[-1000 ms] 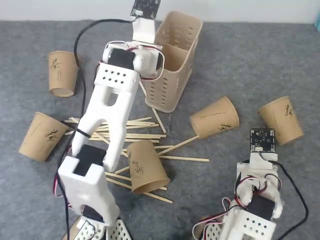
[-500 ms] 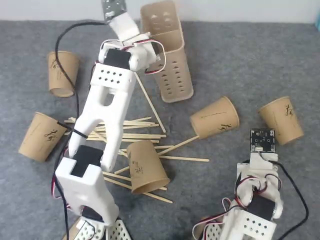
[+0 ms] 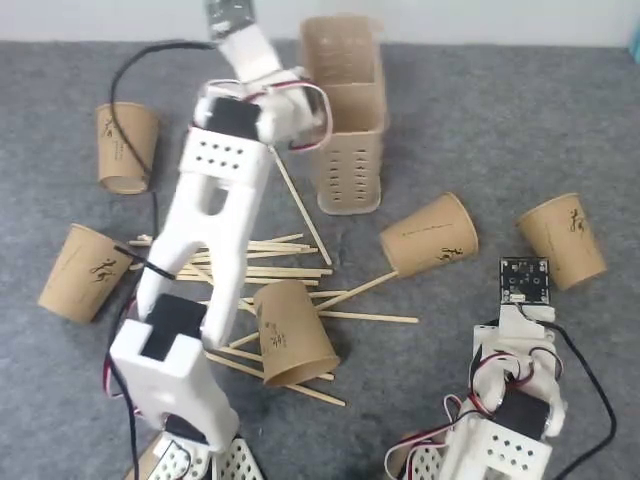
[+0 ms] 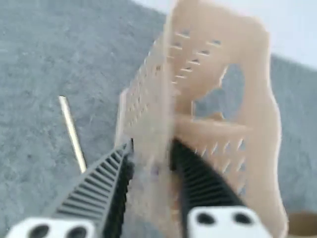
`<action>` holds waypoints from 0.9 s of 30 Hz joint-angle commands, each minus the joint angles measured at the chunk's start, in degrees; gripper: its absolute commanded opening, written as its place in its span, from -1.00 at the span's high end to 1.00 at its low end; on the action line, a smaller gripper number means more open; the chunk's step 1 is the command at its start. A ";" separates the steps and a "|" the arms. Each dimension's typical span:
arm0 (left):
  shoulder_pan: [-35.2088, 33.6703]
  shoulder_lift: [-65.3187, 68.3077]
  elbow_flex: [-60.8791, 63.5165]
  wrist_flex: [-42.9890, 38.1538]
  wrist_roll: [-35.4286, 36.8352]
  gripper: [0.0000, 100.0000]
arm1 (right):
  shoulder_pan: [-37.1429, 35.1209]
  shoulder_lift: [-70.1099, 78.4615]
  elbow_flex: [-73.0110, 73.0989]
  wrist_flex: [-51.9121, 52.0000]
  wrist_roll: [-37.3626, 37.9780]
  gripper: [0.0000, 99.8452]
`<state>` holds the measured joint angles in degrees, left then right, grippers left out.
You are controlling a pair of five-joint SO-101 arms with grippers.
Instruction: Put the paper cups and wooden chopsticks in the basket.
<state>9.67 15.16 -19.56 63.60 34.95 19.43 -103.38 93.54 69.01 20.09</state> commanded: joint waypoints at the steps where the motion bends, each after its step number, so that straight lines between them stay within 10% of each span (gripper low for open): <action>1: 3.25 -4.22 -1.10 1.49 -1.23 0.49 | 0.22 -0.57 -0.18 -0.57 0.70 0.98; 16: -2.37 -4.22 -23.52 22.59 -2.73 0.48 | 1.27 -0.57 -1.85 -1.89 0.26 0.98; 27: -17.93 -11.60 -31.69 36.92 -25.93 0.49 | 2.15 3.56 -30.95 1.36 -1.67 0.89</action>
<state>0.00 12.26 -52.09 98.42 19.03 22.24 -103.30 73.14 70.07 18.24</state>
